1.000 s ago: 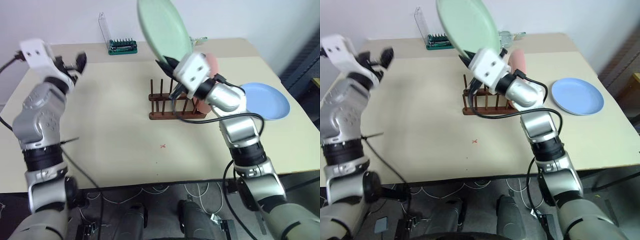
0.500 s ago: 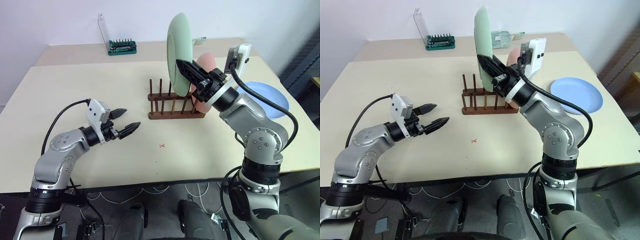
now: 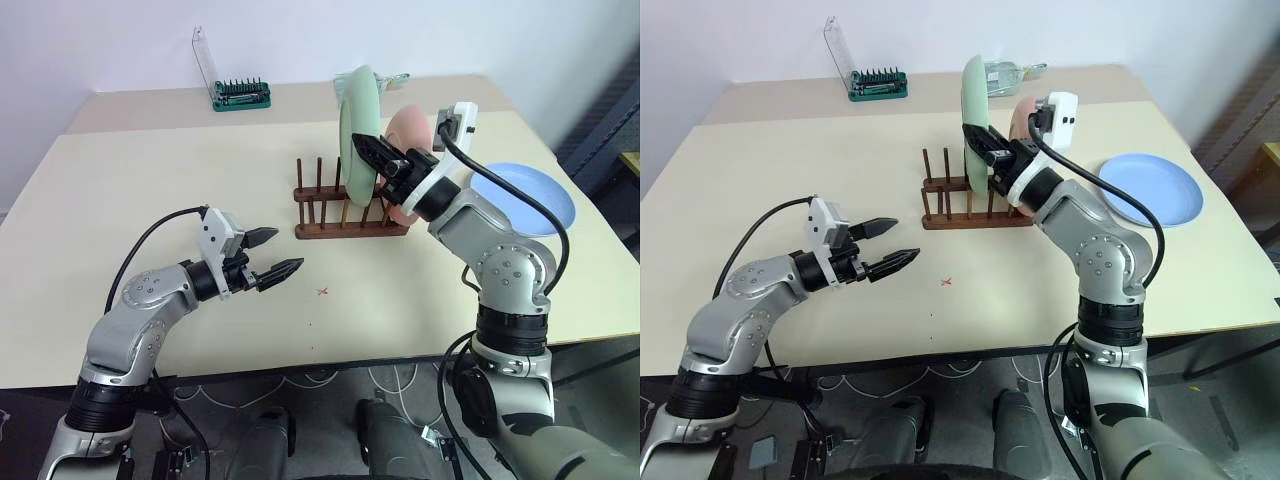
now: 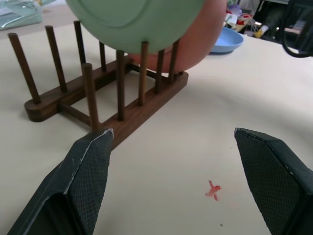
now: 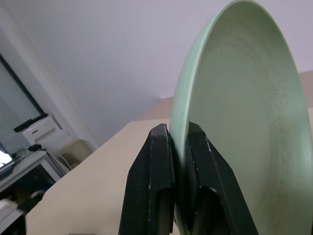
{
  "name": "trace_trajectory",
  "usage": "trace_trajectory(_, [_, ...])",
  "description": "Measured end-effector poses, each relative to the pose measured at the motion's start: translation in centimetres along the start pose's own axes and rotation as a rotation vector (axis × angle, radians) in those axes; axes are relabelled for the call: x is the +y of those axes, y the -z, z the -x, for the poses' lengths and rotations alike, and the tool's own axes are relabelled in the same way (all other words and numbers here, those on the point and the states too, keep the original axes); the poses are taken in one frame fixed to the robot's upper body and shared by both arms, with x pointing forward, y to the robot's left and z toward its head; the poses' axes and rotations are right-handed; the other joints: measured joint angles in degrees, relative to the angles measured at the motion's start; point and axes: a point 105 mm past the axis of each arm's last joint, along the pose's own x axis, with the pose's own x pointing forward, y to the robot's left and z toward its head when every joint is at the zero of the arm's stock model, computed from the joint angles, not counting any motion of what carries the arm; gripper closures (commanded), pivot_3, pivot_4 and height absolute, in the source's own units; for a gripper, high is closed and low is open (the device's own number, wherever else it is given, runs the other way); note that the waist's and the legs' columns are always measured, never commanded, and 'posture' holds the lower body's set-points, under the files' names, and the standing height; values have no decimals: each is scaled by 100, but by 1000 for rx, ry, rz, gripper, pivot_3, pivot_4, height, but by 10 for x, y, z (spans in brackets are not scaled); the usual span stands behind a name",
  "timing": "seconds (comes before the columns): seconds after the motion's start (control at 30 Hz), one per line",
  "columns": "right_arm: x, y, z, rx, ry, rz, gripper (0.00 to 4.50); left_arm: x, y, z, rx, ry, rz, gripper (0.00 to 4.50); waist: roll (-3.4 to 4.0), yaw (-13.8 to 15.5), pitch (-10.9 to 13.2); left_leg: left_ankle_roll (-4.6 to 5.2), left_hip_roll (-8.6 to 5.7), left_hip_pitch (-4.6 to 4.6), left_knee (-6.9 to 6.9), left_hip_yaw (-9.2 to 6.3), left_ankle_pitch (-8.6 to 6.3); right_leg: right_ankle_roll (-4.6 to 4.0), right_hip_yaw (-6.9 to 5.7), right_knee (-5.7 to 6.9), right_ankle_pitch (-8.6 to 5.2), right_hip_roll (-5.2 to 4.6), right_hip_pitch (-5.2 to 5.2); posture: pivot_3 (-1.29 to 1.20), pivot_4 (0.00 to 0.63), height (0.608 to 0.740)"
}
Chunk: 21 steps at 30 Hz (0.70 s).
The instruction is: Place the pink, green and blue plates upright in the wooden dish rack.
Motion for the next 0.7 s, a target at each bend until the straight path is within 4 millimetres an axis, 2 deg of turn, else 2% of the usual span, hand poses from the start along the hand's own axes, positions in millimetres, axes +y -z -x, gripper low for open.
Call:
trace_trajectory(0.2, [-13, 6, -3, 22, 51, -50, 4500, -2, 1, 0, 0, 1, 3, 433, 1, -3, 1, 0, 0, 0, 0, 0, 0, 0, 0, 0, 0, 1, 0, 0, 150, 740])
trace_trajectory(0.3, [-14, 5, -5, 23, 52, -51, 3395, -3, 2, -1, -1, 0, 3, 382, 1, -3, 1, 0, 0, 0, 0, 1, 0, 0, 0, 0, 0, 1, 0, 0, 150, 740])
trace_trajectory(0.47, [-13, 2, -7, 17, 57, -41, 915, -4, 2, -2, -3, 2, 5, 382, 1, -1, 1, 0, 0, 0, 0, 1, 0, 0, 0, -1, 0, 1, 0, 0, 150, 740])
trace_trajectory(0.53, [-13, 1, -7, 15, 61, -39, 62, -4, 3, -3, -2, 4, 5, 382, 1, 0, 1, 0, 0, 0, 0, 0, 0, 0, 0, -1, 0, 1, 0, 0, 150, 740])
trace_trajectory(0.7, [-13, 0, -7, 26, 75, 17, 62, -5, 3, -4, -1, 6, 4, 382, 2, 0, 1, 0, 0, 0, 0, 1, 0, 0, 0, -1, 0, 1, 0, 0, 150, 740])
